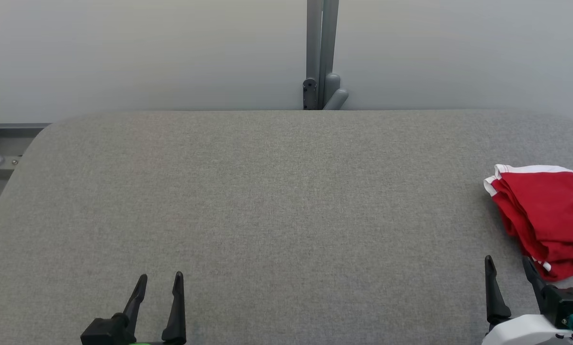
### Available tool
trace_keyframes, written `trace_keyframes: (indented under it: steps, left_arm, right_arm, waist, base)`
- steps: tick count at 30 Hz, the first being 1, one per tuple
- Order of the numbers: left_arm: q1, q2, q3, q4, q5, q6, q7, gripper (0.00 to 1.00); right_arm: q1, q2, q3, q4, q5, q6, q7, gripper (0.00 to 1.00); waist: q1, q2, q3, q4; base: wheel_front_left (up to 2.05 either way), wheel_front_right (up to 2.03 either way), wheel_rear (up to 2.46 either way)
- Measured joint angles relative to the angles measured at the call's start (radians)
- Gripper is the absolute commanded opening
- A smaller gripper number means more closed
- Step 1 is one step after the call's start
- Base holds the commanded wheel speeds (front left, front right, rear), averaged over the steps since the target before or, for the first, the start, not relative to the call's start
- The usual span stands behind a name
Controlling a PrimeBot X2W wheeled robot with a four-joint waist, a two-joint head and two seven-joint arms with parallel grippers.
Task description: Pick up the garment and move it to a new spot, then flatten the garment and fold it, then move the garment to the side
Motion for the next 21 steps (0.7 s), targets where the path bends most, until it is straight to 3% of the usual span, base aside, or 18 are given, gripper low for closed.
trace_keyframes:
  steps: [21]
  left_arm:
    - [0.000, 0.000, -0.002, 0.000, 0.000, 0.000, 0.000, 1.00]
  right_arm:
    - [0.000, 0.000, -0.013, 0.014, 0.002, 0.000, 0.000, 1.00]
  waist:
    - [0.0000, 0.0000, -0.005, -0.001]
  base:
    - [0.00, 0.00, 0.00]
